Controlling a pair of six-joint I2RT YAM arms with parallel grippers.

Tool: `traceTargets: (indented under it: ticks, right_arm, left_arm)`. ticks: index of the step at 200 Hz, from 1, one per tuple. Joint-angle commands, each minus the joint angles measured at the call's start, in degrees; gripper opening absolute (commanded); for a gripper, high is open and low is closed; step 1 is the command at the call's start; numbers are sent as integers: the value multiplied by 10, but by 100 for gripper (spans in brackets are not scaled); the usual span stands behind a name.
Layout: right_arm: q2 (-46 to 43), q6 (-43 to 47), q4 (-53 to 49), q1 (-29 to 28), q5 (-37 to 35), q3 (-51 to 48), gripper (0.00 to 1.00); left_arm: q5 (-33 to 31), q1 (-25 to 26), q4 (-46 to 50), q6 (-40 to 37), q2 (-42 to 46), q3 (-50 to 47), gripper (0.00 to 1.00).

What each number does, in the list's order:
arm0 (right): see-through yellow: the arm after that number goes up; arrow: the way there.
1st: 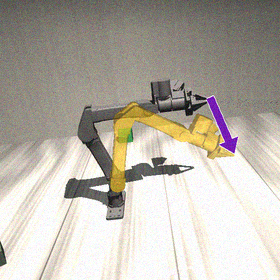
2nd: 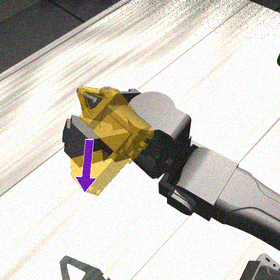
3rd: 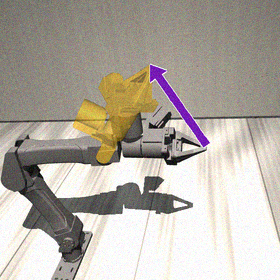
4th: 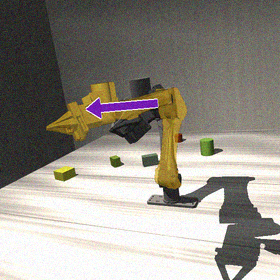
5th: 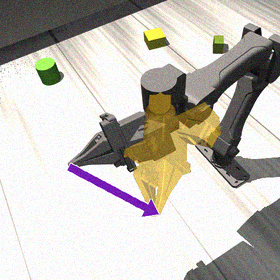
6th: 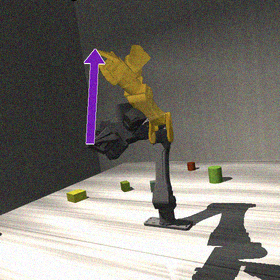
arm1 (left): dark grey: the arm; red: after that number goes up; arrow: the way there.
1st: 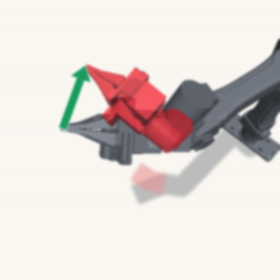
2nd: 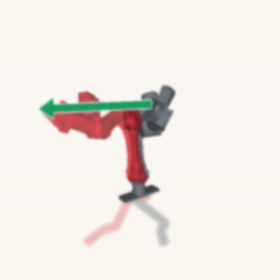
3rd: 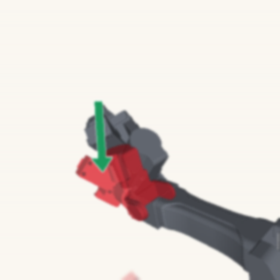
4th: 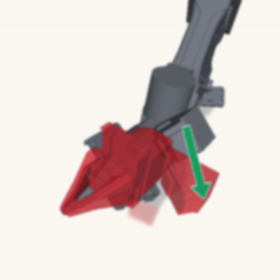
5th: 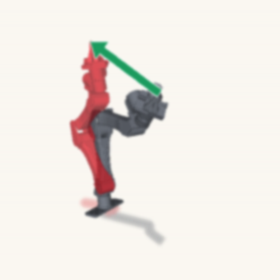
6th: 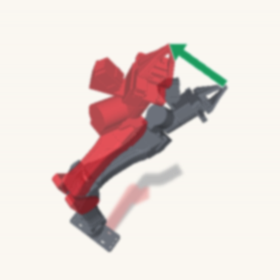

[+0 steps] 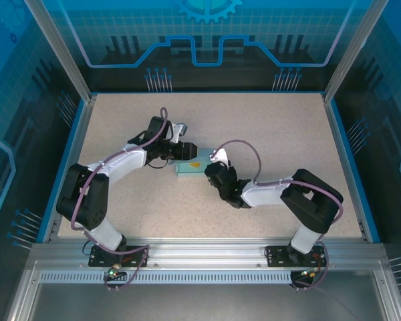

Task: Fold the paper box

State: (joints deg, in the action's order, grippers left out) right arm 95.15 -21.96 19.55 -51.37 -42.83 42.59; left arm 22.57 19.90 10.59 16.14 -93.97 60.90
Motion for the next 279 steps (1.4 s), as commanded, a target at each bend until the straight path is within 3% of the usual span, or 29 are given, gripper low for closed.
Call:
traceTargets:
  ticks: [1, 66, 111, 148, 168, 221, 279]
  right_arm:
    - [-39, 15, -68, -9, 28, -5, 42]
    - [-166, 67, -184, -5, 120, 21, 50]
    - [-190, 59, -247, 52, 221, 90, 52]
    - [-123, 53, -253, 147, 371, 132, 53]
    - [-71, 52, -263, 168, 417, 163, 53]
    - [25, 51, -284, 180, 421, 193, 52]
    - [69, 45, -284, 192, 418, 187, 51]
  left_arm:
    - [-1, 5, -12, 9, -2, -9, 62]
    - [-9, 13, -21, 17, 0, -12, 62]
    - [-19, 15, -33, 25, 11, -26, 62]
    - [-30, 18, -53, 36, 22, -45, 62]
    - [-33, 19, -59, 41, 22, -50, 62]
    - [-41, 29, -70, 48, 20, -60, 62]
    - [-47, 34, -108, 69, 16, -90, 62]
